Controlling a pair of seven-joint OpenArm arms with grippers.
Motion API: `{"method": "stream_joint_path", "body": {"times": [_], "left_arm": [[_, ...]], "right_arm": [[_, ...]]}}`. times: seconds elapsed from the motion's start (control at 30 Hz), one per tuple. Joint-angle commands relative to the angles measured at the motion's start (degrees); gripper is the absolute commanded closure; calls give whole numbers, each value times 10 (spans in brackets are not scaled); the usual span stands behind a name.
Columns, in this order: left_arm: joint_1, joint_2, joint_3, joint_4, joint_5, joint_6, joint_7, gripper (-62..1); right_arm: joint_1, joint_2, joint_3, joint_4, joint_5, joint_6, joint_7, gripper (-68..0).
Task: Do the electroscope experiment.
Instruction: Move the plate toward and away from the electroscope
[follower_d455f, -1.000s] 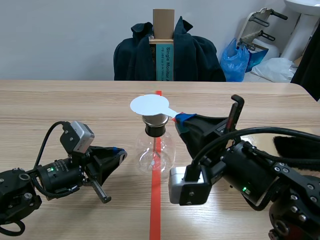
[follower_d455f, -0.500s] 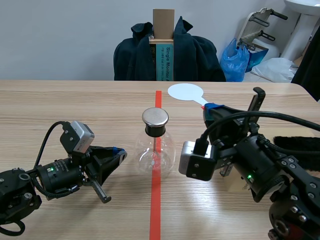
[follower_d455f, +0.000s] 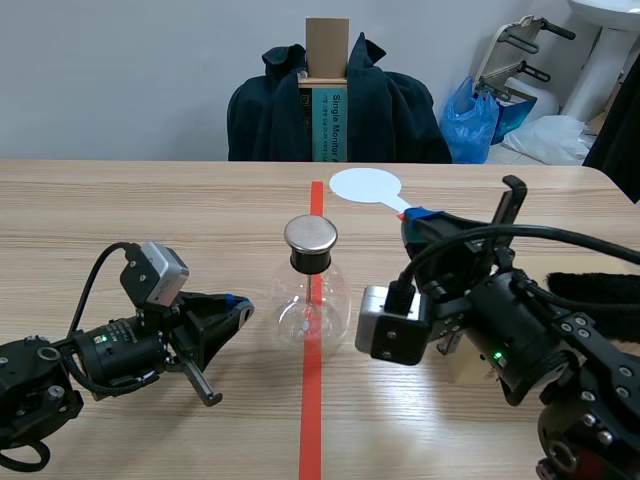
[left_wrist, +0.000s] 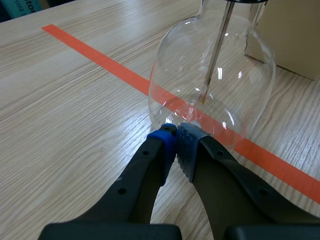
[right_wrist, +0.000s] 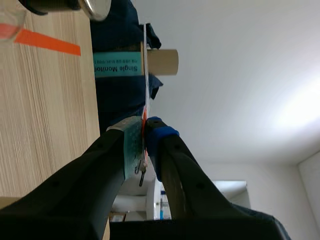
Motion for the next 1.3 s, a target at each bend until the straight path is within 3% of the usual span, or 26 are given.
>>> {"method": "stream_joint_path", "body": {"times": [0.0,0.53,1.1,1.27], "left_arm": [[-10,0,-4,10,-4,-1,-9,-41],[-10,0,-4,10,-4,-1,-9,-41],[-9,0,-4,10,-4,-1,-8,-41],[-9,0,-4,10,-4,-1,-8,-41]], "right_arm": [[5,2,4,12,-3,-9,11,-7],[-8,1,4,12,-17,-17,111,-7],[-15,2,3,12,-17,-24,121,-7],[-15,2,4,12,-17,-30,101,-7]]}}
